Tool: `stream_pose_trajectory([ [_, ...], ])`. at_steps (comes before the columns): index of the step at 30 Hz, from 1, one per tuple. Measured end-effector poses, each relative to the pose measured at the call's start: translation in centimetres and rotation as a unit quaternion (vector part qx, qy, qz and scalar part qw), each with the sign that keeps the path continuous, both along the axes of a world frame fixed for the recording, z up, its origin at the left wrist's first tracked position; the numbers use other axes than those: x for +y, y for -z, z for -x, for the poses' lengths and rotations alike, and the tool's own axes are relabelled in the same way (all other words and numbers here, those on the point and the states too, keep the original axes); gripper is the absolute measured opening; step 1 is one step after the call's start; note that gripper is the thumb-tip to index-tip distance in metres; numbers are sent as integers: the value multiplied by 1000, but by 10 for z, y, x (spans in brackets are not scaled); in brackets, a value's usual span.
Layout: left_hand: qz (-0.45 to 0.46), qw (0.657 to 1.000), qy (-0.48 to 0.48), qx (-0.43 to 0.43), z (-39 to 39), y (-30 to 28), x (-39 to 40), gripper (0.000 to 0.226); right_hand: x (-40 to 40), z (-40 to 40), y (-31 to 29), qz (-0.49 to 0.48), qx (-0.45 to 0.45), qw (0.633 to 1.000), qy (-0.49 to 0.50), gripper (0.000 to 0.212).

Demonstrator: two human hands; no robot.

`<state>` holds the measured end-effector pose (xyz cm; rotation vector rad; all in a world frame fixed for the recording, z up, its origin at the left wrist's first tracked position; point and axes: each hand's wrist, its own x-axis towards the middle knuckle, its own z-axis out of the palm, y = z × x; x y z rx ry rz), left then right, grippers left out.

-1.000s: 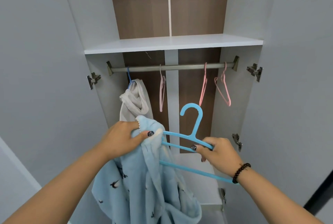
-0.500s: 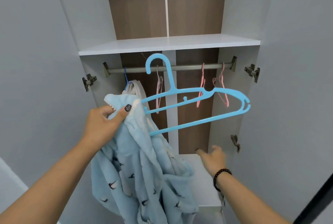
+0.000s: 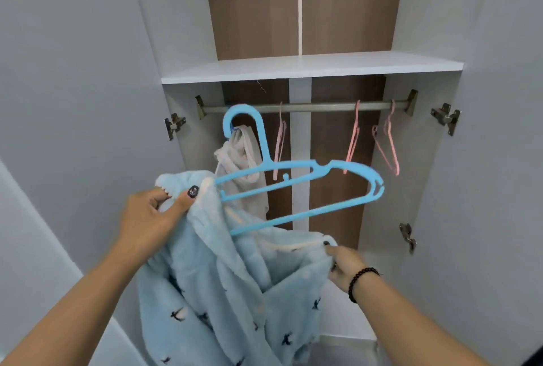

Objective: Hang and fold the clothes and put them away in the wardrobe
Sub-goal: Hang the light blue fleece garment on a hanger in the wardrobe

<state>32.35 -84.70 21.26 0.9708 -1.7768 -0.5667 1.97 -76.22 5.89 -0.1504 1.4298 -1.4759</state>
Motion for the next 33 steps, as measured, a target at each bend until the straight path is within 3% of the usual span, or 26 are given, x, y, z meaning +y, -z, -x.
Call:
stream_pose_trajectory([
  [3, -11, 998, -16, -58, -22, 15, 2, 65, 4, 10, -22, 76, -15, 997, 27, 19],
  [8, -13, 988, -67, -140, -46, 25, 8, 65, 20, 21, -54, 139, 38, 988, 50, 19],
  [11, 12, 979, -99, -177, -52, 28, 8, 59, 28, 19, -75, 161, 97, 981, 41, 17],
  [15, 39, 965, -132, -222, -51, 33, 11, 68, 36, 7, -103, 177, 220, 959, 25, 12],
  [18, 50, 966, -109, -229, -37, 43, 16, 64, 41, -9, -122, 189, 310, 932, 6, 10],
  [21, 59, 961, -89, -254, -8, 51, 29, 61, 46, -32, -134, 223, 318, 921, -37, 11],
  [25, -35, 981, -91, -167, 25, 47, 40, 60, 58, -65, -128, 252, 254, 930, -83, 5],
  [29, -103, 991, -71, -35, 33, 48, 41, 64, 66, -66, -101, 117, 443, 880, -123, 22],
  [33, -130, 990, -52, 9, 31, 51, 39, 66, 78, -57, -111, 85, 494, 864, -57, 14],
])
